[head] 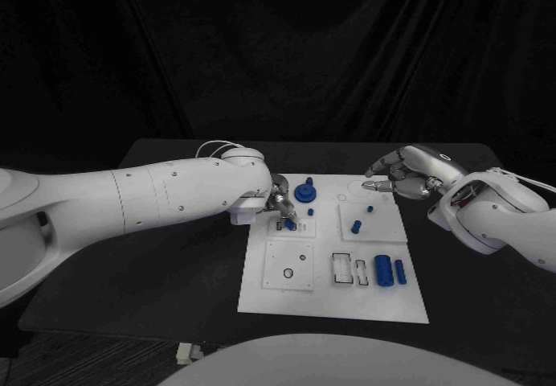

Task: Assemble the parts on the task board

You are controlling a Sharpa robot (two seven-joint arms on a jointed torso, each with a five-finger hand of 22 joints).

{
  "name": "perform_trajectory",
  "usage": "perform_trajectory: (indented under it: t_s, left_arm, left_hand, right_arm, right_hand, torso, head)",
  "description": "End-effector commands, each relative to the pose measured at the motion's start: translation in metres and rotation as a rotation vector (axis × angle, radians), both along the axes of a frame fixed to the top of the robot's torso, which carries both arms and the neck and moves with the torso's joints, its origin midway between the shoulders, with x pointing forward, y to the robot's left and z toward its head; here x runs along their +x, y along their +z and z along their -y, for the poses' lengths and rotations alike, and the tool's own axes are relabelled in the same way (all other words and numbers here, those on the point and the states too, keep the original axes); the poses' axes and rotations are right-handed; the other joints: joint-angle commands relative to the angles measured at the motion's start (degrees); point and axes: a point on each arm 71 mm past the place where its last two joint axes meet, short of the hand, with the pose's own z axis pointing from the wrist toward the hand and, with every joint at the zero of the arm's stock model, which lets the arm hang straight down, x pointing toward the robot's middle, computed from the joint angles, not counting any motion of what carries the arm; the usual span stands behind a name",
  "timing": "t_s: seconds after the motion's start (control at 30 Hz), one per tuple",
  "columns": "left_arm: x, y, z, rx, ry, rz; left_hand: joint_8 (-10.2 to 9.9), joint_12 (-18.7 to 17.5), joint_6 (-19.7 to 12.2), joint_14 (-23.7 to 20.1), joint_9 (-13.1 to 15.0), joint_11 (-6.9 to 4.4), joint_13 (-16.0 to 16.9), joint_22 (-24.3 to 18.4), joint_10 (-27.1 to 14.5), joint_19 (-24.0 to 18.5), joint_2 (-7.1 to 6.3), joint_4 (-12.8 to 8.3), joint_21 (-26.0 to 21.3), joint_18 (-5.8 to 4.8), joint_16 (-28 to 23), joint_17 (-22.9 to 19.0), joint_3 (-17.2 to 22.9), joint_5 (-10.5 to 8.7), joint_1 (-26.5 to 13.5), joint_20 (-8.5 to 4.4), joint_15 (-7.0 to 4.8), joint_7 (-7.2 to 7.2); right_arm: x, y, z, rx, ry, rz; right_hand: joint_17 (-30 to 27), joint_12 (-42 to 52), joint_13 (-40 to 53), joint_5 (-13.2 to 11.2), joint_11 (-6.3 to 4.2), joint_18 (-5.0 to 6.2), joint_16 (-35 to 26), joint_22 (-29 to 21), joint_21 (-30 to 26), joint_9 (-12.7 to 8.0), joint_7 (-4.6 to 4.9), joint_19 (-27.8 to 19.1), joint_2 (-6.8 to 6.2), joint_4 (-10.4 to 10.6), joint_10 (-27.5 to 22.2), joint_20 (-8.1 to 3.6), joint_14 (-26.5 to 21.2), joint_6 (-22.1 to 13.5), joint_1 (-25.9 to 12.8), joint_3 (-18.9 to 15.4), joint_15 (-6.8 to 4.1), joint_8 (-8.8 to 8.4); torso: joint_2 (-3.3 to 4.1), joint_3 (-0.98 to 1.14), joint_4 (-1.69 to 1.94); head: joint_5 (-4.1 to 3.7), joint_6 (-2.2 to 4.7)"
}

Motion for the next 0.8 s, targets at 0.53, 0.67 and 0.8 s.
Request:
perform_trajectory:
  t_s: [0.53, 0.67, 0.8]
  left_arm:
    - [-0.0085, 0.0059, -0.0022, -0.042, 0.004, 0.076]
    - [-0.0078, 0.0068, -0.0026, -0.045, 0.009, 0.087]
    - [-0.0081, 0.0075, -0.0025, -0.051, 0.013, 0.096]
  left_hand:
    - [0.24, 0.20, 0.75, 5.80, 0.11, -0.32, 14.98, 7.46, 5.98, 0.22, -0.10, -2.72, -0.28, 0.65, -0.41, 14.31, 2.27, 0.48, 0.73, -0.50, -0.34, -0.52]
    - [0.25, 0.20, 0.76, 5.78, 0.12, -0.33, 14.98, 7.40, 5.98, 0.19, -0.13, -2.72, -0.34, 0.66, -0.46, 14.26, 2.27, 0.54, 0.73, -0.51, -0.35, -0.52]
    - [0.25, 0.20, 0.76, 5.78, 0.12, -0.33, 14.98, 7.46, 5.98, 0.23, -0.15, -2.70, -0.29, 0.65, -0.48, 14.25, 2.26, 0.57, 0.73, -0.52, -0.36, -0.52]
  right_arm:
    - [-0.0004, -0.0017, 0.0010, -0.012, -0.011, -0.005]
    - [-0.0005, -0.0019, 0.0008, -0.012, -0.011, -0.005]
    - [-0.0004, -0.0023, 0.0007, -0.012, -0.011, -0.006]
  right_hand:
    - [15.07, -0.10, 12.66, 0.28, -0.08, 1.01, 0.17, 12.55, -0.36, -0.07, 0.21, 1.73, -0.19, -0.12, 6.30, 0.36, 6.38, 0.17, 0.80, -0.30, -0.07, -0.28]
    - [15.07, -0.10, 12.66, 0.28, -0.08, 1.01, 0.17, 12.55, -0.36, -0.07, 0.21, 1.73, -0.19, -0.12, 6.30, 0.36, 6.38, 0.17, 0.80, -0.30, -0.07, -0.28]
    - [15.07, -0.10, 12.66, 0.28, -0.08, 1.01, 0.17, 12.55, -0.36, -0.07, 0.21, 1.73, -0.19, -0.12, 6.30, 0.36, 6.38, 0.17, 0.80, -0.30, -0.07, -0.28]
  torso:
    - [0.01, -0.01, 0.00]
    - [0.02, 0.00, 0.01]
    - [-0.01, -0.01, -0.02]
  head:
    - [-0.01, -0.01]
    - [-0.08, -0.01]
    - [0.00, -0.01]
